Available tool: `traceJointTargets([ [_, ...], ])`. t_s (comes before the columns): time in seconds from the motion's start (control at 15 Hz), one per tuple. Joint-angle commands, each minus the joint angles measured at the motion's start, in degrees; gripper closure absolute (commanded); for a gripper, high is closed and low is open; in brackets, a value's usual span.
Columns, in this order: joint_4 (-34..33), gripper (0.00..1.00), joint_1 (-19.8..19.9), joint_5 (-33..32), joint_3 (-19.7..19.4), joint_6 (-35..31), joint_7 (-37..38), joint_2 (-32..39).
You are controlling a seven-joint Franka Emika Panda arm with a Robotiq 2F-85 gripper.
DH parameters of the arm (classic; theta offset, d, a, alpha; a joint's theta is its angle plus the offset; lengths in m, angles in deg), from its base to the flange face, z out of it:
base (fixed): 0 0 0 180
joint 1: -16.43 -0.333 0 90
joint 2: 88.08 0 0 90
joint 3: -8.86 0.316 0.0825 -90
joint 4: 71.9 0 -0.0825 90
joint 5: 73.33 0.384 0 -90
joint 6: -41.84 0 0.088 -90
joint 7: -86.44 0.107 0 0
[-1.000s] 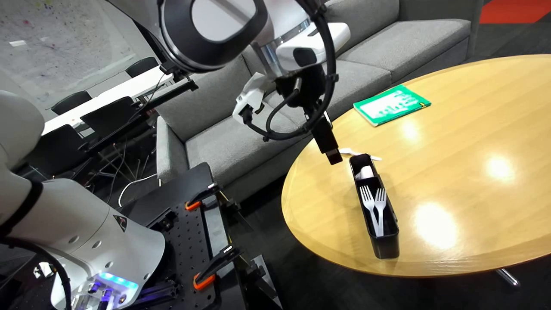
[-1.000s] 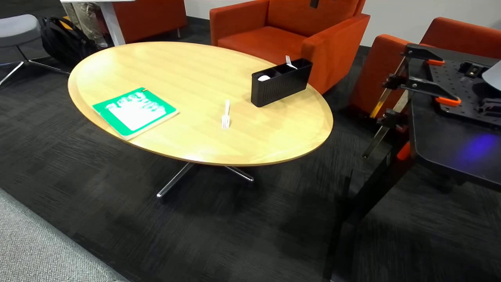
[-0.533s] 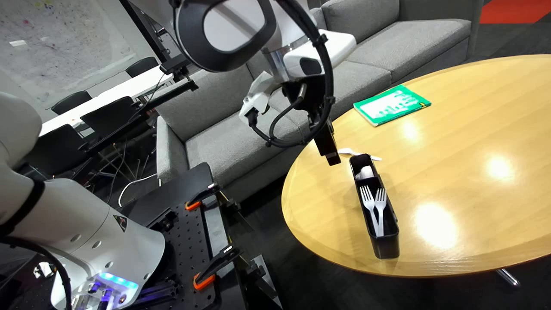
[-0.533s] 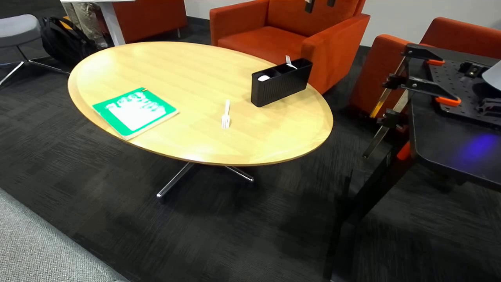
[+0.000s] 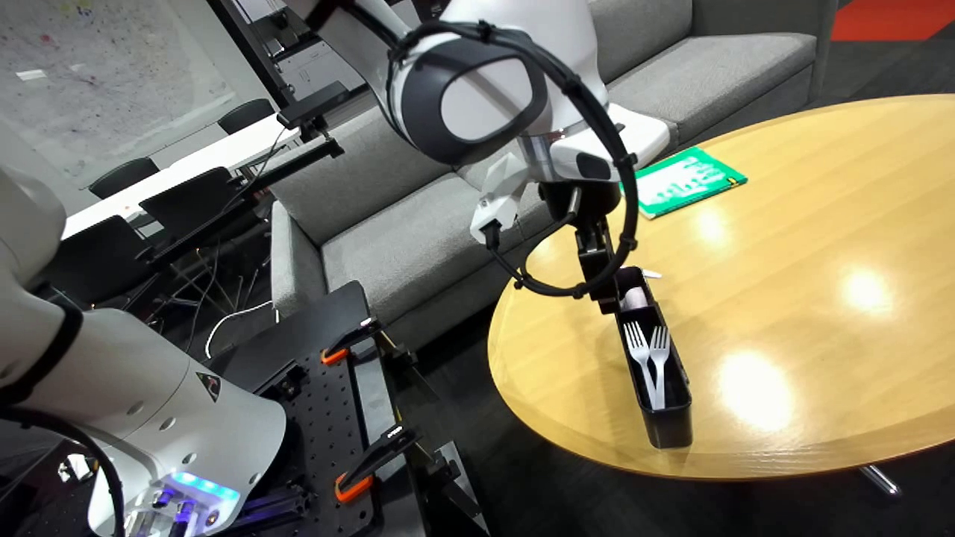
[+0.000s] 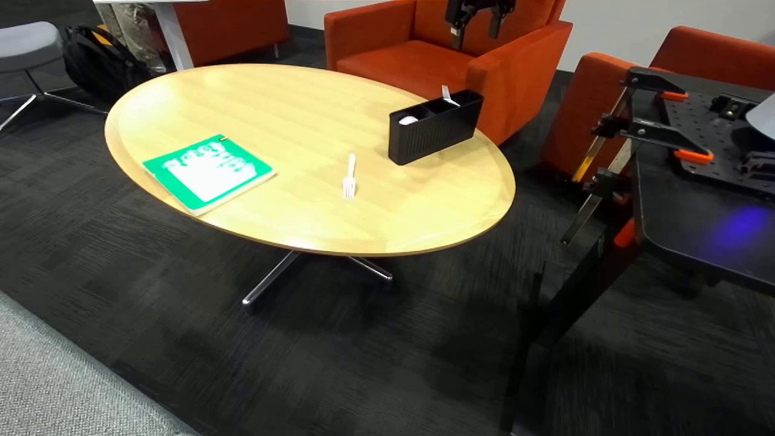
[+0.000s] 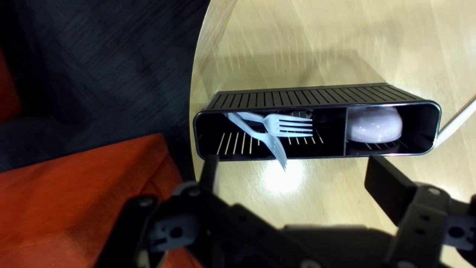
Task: Take the right white fork and put it on the table
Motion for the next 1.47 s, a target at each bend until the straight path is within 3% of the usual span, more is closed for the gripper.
traceJointTargets([
  [0.0, -4.2, 0.0, -0.4, 5.0, -0.7, -2.9, -2.5, 6.3],
  [0.4, -8.7, 0.0, -0.3, 10.9, -0.4, -9.0, -5.6, 14.2],
  [1.0, -14.0, 0.0, -2.7, 14.1, -3.6, -12.5, -4.8, 22.1],
  [1.07, -14.3, 0.06, -2.8, 14.4, -3.6, -12.5, -4.8, 22.5],
  [1.13, -14.7, 0.28, -2.9, 14.7, -3.7, -12.6, -4.7, 23.0],
  [1.27, -15.2, 0.33, -3.3, 15.2, -4.1, -12.4, -4.6, 23.7],
  [1.4, -15.5, 0.49, -3.7, 15.4, -4.6, -12.3, -4.4, 24.2],
])
